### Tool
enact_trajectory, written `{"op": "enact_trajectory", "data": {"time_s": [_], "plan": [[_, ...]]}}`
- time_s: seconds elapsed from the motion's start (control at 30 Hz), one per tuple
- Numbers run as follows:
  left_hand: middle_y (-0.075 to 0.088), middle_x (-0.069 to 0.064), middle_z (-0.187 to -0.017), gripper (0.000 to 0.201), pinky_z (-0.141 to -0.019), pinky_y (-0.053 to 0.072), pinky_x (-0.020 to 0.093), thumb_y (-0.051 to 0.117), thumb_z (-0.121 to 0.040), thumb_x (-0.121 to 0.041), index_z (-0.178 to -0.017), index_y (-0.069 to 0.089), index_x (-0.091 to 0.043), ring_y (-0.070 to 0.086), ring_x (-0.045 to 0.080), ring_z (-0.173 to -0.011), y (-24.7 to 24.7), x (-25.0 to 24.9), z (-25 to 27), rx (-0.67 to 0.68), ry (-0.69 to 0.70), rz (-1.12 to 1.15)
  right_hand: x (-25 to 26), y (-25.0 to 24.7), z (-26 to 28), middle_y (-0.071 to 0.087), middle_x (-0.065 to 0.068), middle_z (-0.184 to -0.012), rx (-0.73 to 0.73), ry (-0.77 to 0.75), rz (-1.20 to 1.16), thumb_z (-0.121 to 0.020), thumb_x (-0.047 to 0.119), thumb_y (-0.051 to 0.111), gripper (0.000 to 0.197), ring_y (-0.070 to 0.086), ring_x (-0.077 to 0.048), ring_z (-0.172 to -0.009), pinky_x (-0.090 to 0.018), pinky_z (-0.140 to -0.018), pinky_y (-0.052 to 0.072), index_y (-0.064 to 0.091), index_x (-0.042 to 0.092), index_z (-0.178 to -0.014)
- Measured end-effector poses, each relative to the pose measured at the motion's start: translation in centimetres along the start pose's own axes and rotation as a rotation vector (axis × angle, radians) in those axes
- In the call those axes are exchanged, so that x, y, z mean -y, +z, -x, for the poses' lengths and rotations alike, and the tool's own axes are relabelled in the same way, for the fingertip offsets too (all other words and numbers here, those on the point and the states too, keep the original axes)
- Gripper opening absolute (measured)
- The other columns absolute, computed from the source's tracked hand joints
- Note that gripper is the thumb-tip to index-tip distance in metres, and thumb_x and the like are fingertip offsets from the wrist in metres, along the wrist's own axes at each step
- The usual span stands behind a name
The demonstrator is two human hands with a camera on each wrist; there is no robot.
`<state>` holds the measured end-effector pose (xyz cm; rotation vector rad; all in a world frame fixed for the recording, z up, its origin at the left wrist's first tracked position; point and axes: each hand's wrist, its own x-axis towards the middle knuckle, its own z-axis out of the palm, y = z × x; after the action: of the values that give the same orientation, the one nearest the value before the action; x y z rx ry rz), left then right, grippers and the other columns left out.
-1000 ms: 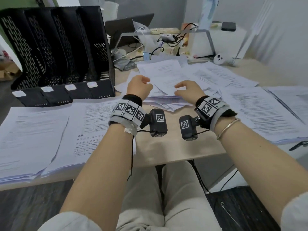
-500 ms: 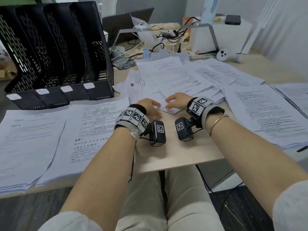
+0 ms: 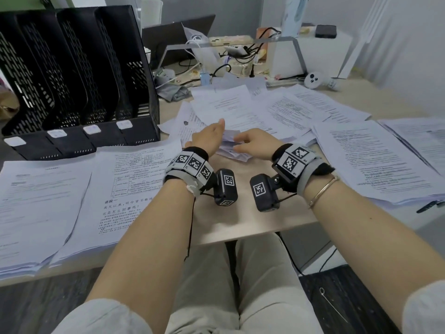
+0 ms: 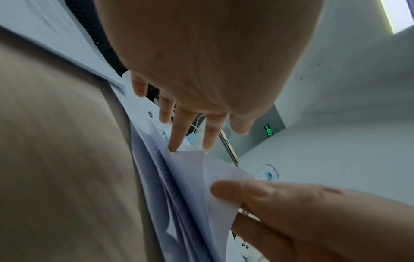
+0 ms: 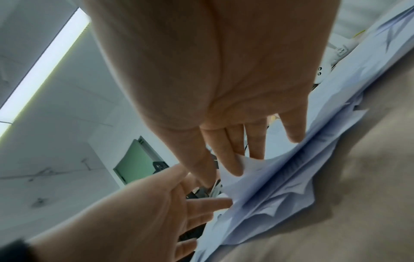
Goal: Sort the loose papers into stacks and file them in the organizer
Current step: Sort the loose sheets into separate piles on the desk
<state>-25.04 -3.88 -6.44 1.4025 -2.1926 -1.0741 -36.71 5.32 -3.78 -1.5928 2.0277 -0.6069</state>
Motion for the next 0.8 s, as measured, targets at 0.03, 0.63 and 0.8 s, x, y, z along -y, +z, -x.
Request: {"op": "enact_trajectory", "data": {"time_s": [0.03,0.63,0.8], "plan": [[0.051,0.003,-0.136,0.073,-0.11,0.027,0.046,0.013,-0.087,-0.067,-0.131,0.052,-0.023,0.042,0.026,-0.13,-0.3,-0.4,0.3,0.002,0.01,0.045,0.2,0.0,0.4,0.062,-0.018,-0.113,-0.007,-0.022,-0.013,-0.092,0.015,0.056,0.036,0.056,-0.025,-0.108,-0.03,-0.09,0.039,0.058,-0.008,-0.119],[0.051,0.005,-0.129,0.053,-0.077,0.031,0.008,0.032,-0.083,0.014,-0.124,0.054,-0.014,0.046,0.012,-0.111,-4.4,0.3,3.2,-0.524,0.058,0.294,0.1,-3.4,3.2,0.057,-0.004,-0.126,-0.481,-0.053,-0.422,-0.089,0.0,0.052,0.034,0.051,-0.018,-0.117,-0.02,-0.088,0.037,0.061,0.014,-0.119],[0.055,0.005,-0.122,0.054,-0.09,0.038,0.019,0.035,-0.082,0.013,-0.126,0.048,-0.014,0.052,0.018,-0.114,-5.8,-0.5,3.6,-0.616,0.124,0.411,1.4,-3.9,3.8,0.058,0.002,-0.126,-0.509,-0.125,-0.398,-0.088,0.002,0.053,0.034,0.049,-0.017,-0.119,-0.023,-0.094,0.038,0.062,0.017,-0.117]]}}
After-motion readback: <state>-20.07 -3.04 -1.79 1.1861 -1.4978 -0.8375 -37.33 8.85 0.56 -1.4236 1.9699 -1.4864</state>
